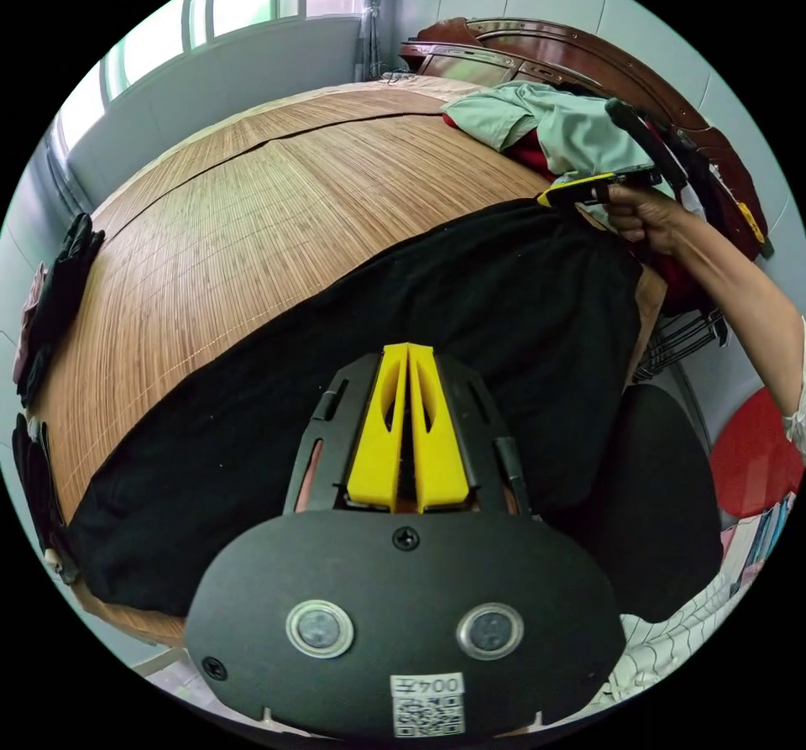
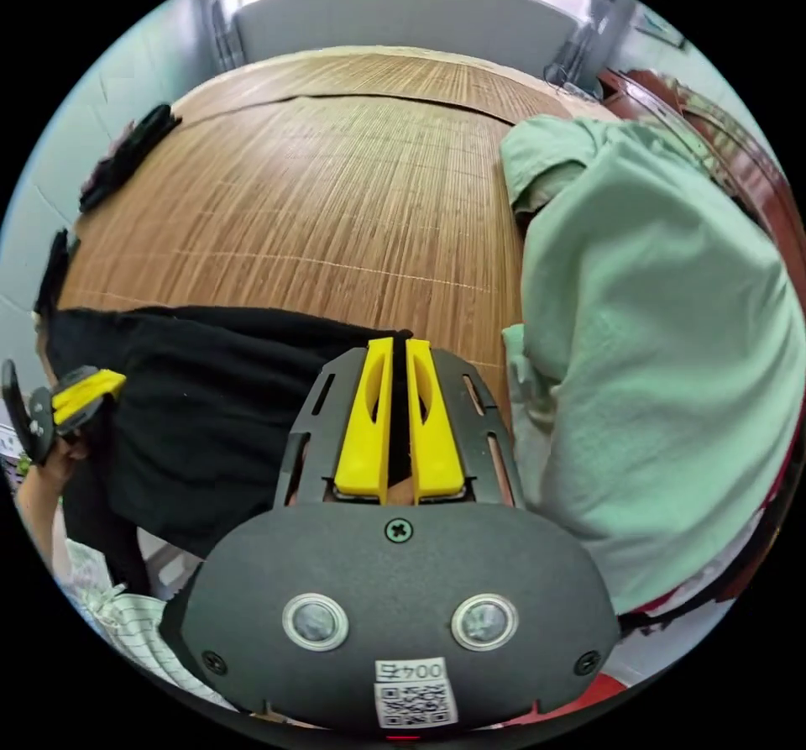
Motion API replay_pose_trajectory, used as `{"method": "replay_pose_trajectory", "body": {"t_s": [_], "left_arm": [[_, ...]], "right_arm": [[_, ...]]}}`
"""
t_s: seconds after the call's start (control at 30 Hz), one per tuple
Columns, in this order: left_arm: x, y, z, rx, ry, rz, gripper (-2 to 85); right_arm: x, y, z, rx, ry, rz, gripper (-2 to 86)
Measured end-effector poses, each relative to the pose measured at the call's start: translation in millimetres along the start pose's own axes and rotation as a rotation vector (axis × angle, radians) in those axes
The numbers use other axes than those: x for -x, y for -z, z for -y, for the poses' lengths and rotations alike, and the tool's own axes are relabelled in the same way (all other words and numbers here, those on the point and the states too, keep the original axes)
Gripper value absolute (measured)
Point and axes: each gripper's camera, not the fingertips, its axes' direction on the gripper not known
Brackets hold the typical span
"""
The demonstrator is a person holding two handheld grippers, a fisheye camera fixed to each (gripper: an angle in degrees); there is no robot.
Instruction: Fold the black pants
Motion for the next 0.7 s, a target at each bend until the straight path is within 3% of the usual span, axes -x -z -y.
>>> {"method": "replay_pose_trajectory", "body": {"t_s": [0.23,0.5,0.7], "left_arm": [[-6.3,18.1,8.8,-0.001,0.004,-0.009,0.1],[-11.3,36.5,15.6,-0.002,0.003,-0.006,0.2],[-11.8,46.7,17.8,-0.002,0.001,-0.001,0.3]], "right_arm": [[-53.7,42.3,-25.5,-0.119,-0.106,0.240,7.8],[-85.4,44.9,-62.8,-0.091,-0.146,0.314,9.2],[-83.3,54.9,-73.0,-0.142,-0.127,0.315,2.0]]}}
